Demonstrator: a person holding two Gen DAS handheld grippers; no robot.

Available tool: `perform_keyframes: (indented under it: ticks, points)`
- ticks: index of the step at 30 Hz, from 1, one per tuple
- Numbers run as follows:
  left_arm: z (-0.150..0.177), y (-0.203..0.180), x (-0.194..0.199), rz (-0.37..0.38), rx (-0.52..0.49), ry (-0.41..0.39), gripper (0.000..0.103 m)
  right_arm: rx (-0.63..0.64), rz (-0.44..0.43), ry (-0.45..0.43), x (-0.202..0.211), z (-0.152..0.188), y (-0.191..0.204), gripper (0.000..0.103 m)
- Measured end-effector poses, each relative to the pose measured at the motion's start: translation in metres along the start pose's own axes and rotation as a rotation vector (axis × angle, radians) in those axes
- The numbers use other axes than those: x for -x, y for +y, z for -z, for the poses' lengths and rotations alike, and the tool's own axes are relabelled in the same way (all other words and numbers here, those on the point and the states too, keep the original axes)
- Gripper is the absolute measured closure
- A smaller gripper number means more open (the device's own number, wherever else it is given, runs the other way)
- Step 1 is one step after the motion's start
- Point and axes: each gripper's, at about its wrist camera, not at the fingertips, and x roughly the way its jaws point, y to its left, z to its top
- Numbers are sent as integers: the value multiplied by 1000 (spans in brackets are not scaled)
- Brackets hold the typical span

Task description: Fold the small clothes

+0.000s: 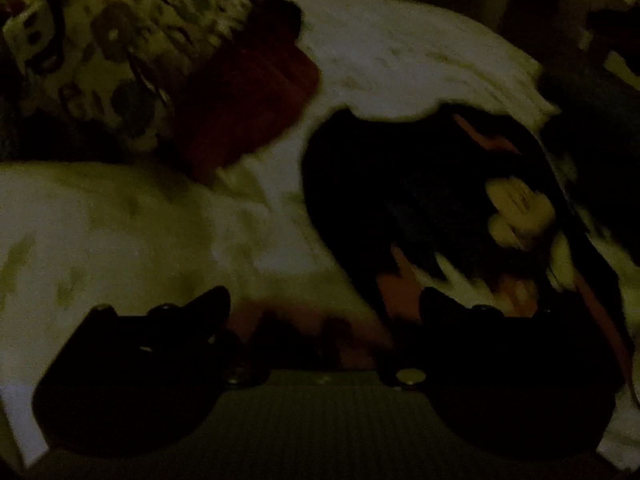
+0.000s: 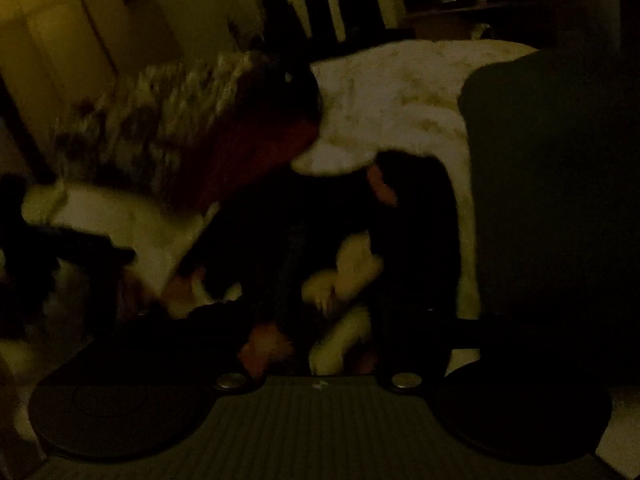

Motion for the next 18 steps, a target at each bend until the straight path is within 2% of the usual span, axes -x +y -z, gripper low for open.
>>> perform_keyframes:
  ticks: [2,5,8,11,13,16,18]
  points:
    - [10,-6,7,-18,-46,3,0,48,40,46,8,13,7,0]
    - [25,-14,15,-109,-118,5,1,79,87,80,12,33,9,0]
    - [33,-13,30,-121,-149,-28,1,27,66,107,11,44,3,0]
    - [39,-13,41,-191,-203,-58,3,15,66,129,10,52,4,0]
    - [42,-19,40,-241,-284,-58,5,12,76,144,6,55,5,0]
    - [44,-32,26,-276,-401,-53,5,-36,60,154,-3,60,1,0]
    - [41,-36,12,-254,-393,-36,7,-70,43,149,-7,62,-1,0]
